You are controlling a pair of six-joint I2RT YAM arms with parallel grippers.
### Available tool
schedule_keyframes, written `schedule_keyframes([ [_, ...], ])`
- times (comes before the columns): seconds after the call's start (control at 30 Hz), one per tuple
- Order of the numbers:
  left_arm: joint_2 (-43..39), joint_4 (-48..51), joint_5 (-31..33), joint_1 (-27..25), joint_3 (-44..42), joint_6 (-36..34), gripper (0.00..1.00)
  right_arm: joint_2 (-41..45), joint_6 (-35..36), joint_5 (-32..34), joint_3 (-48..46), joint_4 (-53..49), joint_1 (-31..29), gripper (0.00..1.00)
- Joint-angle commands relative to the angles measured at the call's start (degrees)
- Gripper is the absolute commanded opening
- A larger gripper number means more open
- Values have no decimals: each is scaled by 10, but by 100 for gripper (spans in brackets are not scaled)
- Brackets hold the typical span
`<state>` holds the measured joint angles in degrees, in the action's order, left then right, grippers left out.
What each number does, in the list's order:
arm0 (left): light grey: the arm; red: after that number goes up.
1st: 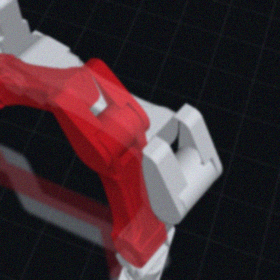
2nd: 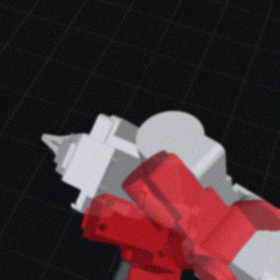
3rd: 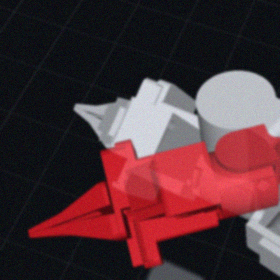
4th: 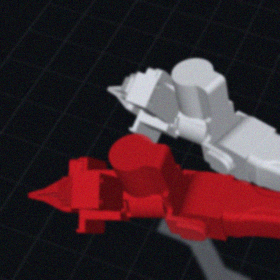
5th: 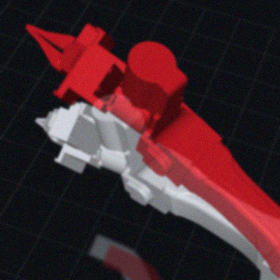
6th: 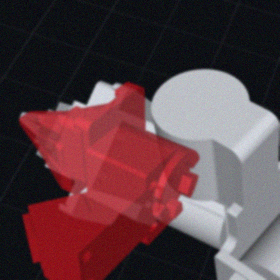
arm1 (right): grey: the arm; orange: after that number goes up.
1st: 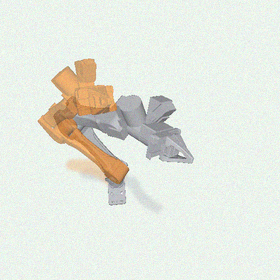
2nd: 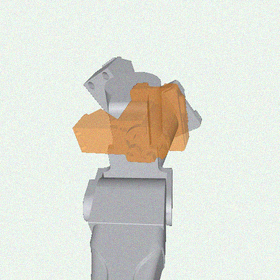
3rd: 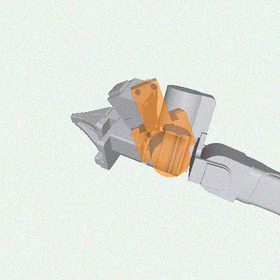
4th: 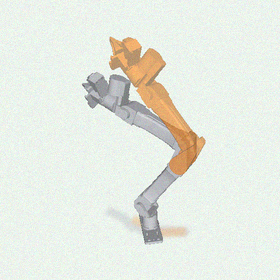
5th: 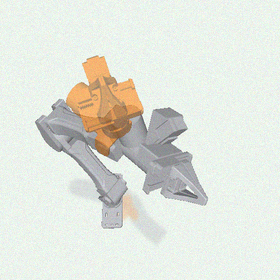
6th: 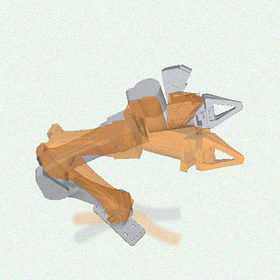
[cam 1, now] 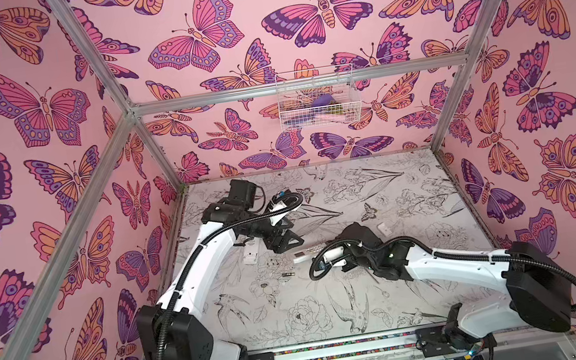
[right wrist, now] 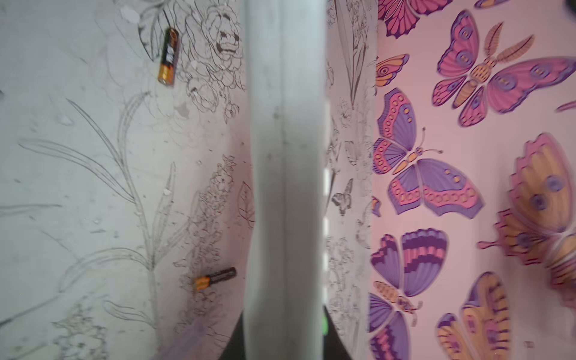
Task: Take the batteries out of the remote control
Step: 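Hold the remote up with the left gripper while the right gripper approaches its end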
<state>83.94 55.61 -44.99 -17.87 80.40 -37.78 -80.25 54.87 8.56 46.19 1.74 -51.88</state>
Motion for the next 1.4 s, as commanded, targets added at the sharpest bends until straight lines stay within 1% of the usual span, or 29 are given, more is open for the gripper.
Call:
schedule_keyframes([
  [0.0, 0, 61, -49, 14, 19, -41, 78, 0, -153, -94, 48, -50, 23, 0],
  [0.07, 4, 61, -41, 20, 22, -47, 75, -3, -199, -131, 59, -68, 35, 0],
  [0.2, 8, 62, -36, 21, 18, -70, 75, 0, -292, -205, 42, -14, 58, 0],
  [0.27, 13, 61, -42, 25, 17, -71, 75, 2, -322, -231, 44, -3, 64, 0],
  [0.37, 18, 60, -49, 25, 13, -94, 75, 9, -367, -269, 24, 46, 75, 0],
  [0.43, 22, 59, -51, 25, 15, -99, 75, 3, -381, -284, 23, 60, 78, 0],
  [0.53, 31, 57, -55, 25, 17, -92, 74, -2, -380, -304, 38, 44, 78, 0],
  [0.63, 33, 48, -71, 22, 7, -95, 71, -7, -401, -320, 30, 78, 78, 0],
  [0.7, 35, 48, -83, 22, 9, -91, 64, -18, -406, -334, 32, 93, 78, 0],
  [0.8, 40, 46, -91, 22, 12, -85, 46, -24, -405, -335, 44, 77, 78, 0],
  [0.83, 40, 43, -96, 21, 10, -88, 39, -26, -408, -333, 40, 86, 79, 0],
  [0.9, 41, 42, -103, 21, 6, -87, 35, -33, -415, -327, 32, 108, 79, 0],
  [1.0, 44, 42, -94, 21, 7, -80, 22, -44, -416, -326, 38, 112, 79, 0],
  [1.07, 43, 39, -91, 21, 3, -89, 11, -47, -422, -313, 32, 125, 81, 0],
  [1.13, 43, 35, -89, 21, -1, -89, 3, -55, -437, -308, 23, 151, 84, 4],
  [1.2, 45, 35, -79, 23, 4, -80, 0, -63, -447, -312, 24, 164, 87, 11],
  [1.3, 45, 23, -66, 25, 1, -71, 0, -68, -460, -312, 26, 171, 91, 19],
  [1.37, 43, 9, -63, 25, -8, -58, 0, -76, -475, -312, 17, 200, 97, 27],
])
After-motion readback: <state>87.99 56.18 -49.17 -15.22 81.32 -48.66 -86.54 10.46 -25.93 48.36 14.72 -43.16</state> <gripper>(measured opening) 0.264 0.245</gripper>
